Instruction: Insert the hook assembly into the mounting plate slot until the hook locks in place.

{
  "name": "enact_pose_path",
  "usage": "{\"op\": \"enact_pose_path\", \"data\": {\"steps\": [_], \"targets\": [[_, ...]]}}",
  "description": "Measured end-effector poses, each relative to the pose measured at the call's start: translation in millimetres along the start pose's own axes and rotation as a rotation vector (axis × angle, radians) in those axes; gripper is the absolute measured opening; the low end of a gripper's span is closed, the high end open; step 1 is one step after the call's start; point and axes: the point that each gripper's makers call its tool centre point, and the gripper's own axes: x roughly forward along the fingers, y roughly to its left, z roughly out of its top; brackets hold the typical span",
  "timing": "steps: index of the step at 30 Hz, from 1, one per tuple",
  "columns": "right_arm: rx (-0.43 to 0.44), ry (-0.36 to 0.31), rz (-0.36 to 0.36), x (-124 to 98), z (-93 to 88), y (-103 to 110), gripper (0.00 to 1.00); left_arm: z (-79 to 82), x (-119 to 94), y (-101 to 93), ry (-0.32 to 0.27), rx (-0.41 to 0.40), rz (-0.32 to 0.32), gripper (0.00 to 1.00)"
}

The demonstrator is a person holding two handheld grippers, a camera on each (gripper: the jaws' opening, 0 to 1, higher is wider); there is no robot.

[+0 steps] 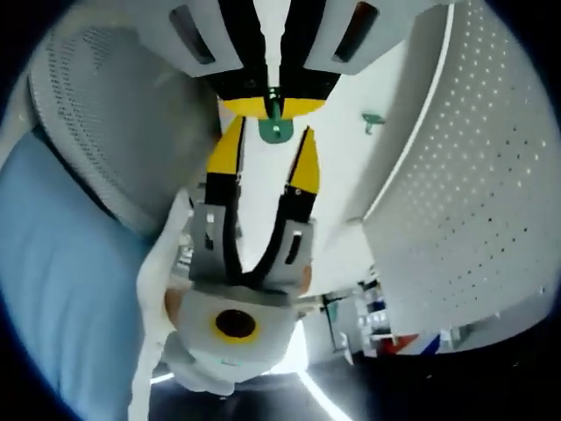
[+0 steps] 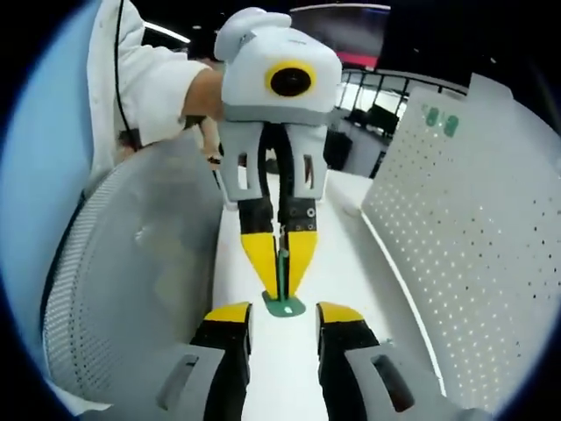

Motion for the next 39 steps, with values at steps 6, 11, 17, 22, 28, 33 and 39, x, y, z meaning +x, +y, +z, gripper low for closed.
{"op": "enact_pose_path", "data": {"steps": [6,11,17,22,28,33,39], "targets": [[0.049,-0.042,-0.067,-8.8,-0.3,-12.5,0.43,4.5,-3.9,13.1,-0.048,-0.043,0.069,0.03],[0.085,-0.081,-0.123,-17.0,2.4,-24.4,0.51,12.2,-8.9,25.8,-0.083,-0.064,0.131,0.03],[0.126,-0.121,-0.189,-29.6,1.2,-39.1,0.58,23.2,-15.0,43.3,-0.136,-0.093,0.200,0.03],[0.169,-0.153,-0.258,-41.0,-2.8,-53.5,0.70,32.3,-25.4,66.4,-0.194,-0.129,0.298,0.03],[0.246,-0.239,-0.344,-58.2,1.1,-73.5,0.75,43.3,-40.0,93.4,-0.257,-0.137,0.435,0.03],[0.248,-0.279,-0.417,-72.2,5.5,-88.8,0.77,58.0,-56.6,121.0,-0.336,-0.157,0.582,0.03],[0.252,-0.301,-0.466,-80.5,6.2,-101.1,0.78,71.9,-88.2,156.3,-0.408,-0.171,0.789,0.03]]}}
